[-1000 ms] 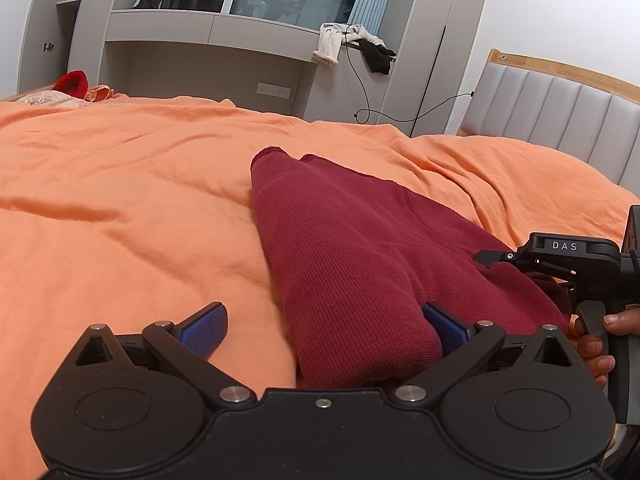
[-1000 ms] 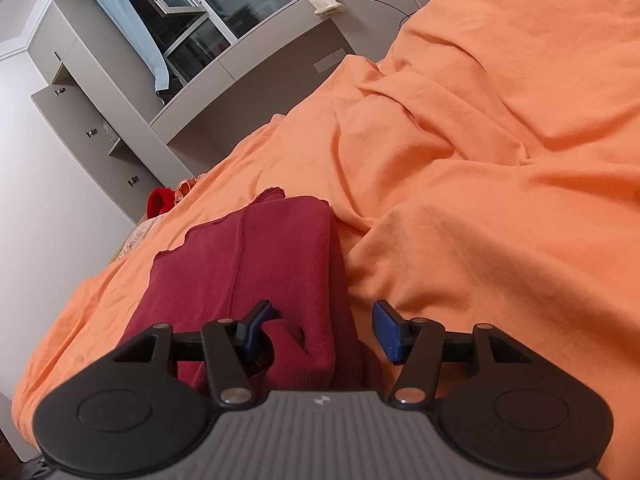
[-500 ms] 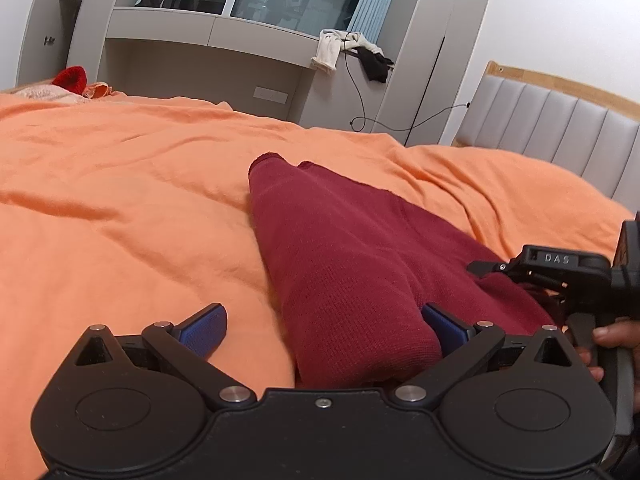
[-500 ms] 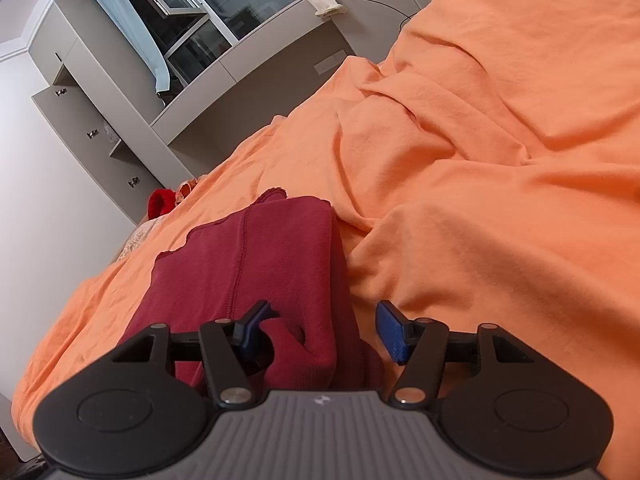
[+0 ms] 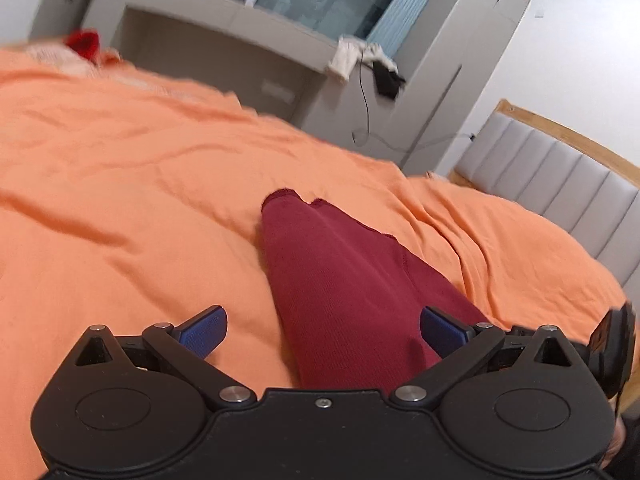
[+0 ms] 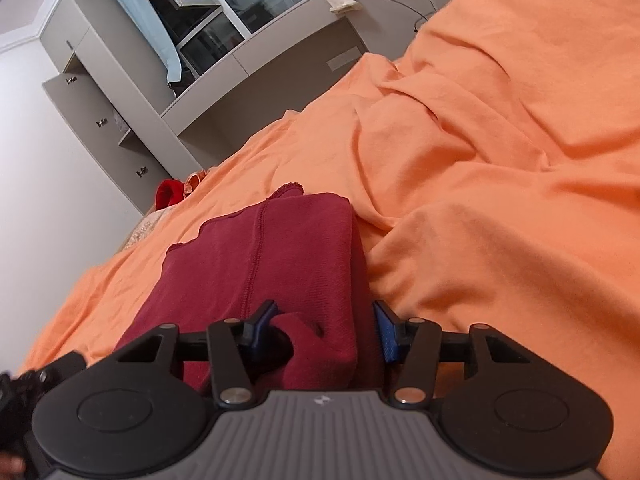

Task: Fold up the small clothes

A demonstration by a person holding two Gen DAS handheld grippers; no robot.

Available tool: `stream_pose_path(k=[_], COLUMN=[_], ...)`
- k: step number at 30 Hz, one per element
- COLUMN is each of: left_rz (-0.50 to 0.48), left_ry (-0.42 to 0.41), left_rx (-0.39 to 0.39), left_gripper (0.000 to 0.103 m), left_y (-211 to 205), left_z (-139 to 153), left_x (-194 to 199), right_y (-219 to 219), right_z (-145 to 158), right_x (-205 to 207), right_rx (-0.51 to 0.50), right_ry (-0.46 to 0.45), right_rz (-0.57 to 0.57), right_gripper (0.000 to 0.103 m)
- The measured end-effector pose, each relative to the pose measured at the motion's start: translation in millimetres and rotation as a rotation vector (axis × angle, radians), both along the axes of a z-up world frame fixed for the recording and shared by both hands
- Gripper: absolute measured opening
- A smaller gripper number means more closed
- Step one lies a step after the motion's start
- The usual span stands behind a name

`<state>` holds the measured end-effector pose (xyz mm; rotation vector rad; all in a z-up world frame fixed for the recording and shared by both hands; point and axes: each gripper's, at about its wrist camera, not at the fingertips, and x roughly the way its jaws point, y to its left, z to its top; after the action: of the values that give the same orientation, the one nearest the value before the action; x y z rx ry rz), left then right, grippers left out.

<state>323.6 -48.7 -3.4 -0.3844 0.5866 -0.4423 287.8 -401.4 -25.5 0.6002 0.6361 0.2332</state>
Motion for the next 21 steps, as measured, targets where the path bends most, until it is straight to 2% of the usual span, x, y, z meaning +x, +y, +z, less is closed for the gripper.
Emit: stream_pose_path(k=[2,5,8,10,13,21], left_rz=[-0.029,-0.072,-0.101,-0.087,-0.081,-0.052], left_ry=[0.077,0.140,0.126,0.114,0.099,0.061], left_rx=[-0.021,0.045,0.015,-0.003,0.043,0.076], left_gripper=[0.102,0.102,0.102,0.102,0.103,0.103], left_y=[1.1,-7.1,-5.7,-5.1,-10.9,-12.9], left_z=[-0.2,-4.2,-15.8,-23.0,-23.1,-28.0], left_x=[23.2,48.7,52.8,50.1,48.0,41.8], right_y=[-2.0,-2.8,-1.0,1.4,3.9,3.7], right_z=[-2.7,-5.1,-6.5,-7.8,-8.1,-9.6], right_x=[0.3,0.2,0.0,-0.4,-2.4,-2.7], right_rx=[0.018,0.028,0.027,0.019,0.006,0.007], right_ry=[0.002,-0.001,-0.007,-0.017,-0.031,-0.042], right_rz=[0.001,-0.002,-0.006,-0.003,-0.005,-0.011], right_gripper=[0.058,0.059,0.061,0.066,0.067,0.067])
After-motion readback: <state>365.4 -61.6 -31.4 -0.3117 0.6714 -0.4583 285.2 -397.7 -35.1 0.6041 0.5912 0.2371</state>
